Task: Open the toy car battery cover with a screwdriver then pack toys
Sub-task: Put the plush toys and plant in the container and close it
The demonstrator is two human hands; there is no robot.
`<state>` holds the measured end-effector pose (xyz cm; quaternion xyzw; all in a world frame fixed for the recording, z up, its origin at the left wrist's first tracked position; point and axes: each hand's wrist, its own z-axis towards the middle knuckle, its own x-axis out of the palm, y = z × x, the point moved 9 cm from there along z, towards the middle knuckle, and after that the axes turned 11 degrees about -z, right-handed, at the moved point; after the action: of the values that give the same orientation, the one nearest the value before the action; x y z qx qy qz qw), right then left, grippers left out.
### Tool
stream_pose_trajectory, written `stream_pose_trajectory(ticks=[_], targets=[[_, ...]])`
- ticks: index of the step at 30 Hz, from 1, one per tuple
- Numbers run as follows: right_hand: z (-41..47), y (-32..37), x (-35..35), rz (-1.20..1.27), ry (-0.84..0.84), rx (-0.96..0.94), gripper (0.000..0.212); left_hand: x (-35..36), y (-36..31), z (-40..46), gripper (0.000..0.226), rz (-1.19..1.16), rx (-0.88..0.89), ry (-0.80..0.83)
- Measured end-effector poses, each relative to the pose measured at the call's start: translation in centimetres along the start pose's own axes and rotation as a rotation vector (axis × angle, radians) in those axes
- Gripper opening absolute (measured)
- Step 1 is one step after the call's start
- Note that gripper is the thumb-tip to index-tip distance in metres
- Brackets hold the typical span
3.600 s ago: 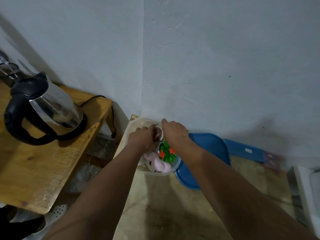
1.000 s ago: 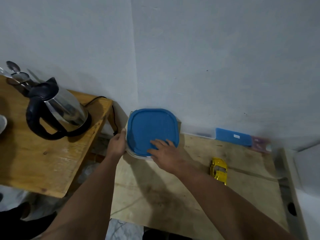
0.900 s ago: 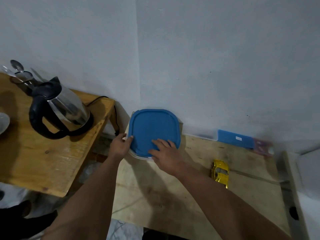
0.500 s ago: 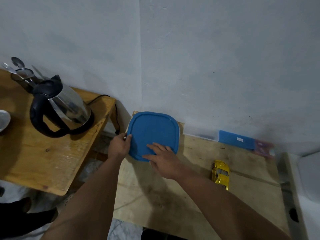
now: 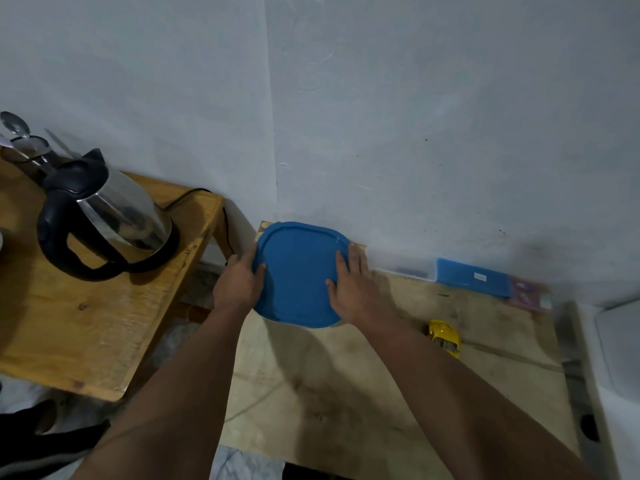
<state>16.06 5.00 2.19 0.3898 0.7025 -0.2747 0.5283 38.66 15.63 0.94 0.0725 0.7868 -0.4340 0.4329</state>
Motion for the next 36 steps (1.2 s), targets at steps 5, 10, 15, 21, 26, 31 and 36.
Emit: stream_pose_trajectory(ticks=[5,10,15,21,26,31,36], targets=[[-0.3,0.2,1.9,0.084,0.135,0.025,0.098,0.6,-0.9,0.3,0.06,0.127,0.014,0.091],[0.0,0.3,1.8,0.204,0.07,0.093,0.112,1.6,-1.5,0.4,0.063,0.152,-0.021,0.09],[0.4,0.0,2.2,0.238,-0.04,0.126,0.111,1.7,-2.2,1.1,0.066,0.216,0.018,0.062],[0.6,0.0,2.5,0.216,-0.089,0.173,0.103,1.7,-2.1,0.9,0.066,0.269,0.037,0.02],[0.8,-0.2,2.0,0.282,-0.158,0.221,0.082,1.5,-1.9,0.7,0.065,0.24,0.027,-0.031],[1.3,-4.0,3.3,0.78,-0.133,0.559,0.048,1.6,-1.4,0.8,0.064,0.191,0.014,-0.021],[1.6,-5.1,4.0,0.821,-0.153,0.611,0.052,1.6,-1.4,0.8,0.064,0.158,0.017,-0.001]])
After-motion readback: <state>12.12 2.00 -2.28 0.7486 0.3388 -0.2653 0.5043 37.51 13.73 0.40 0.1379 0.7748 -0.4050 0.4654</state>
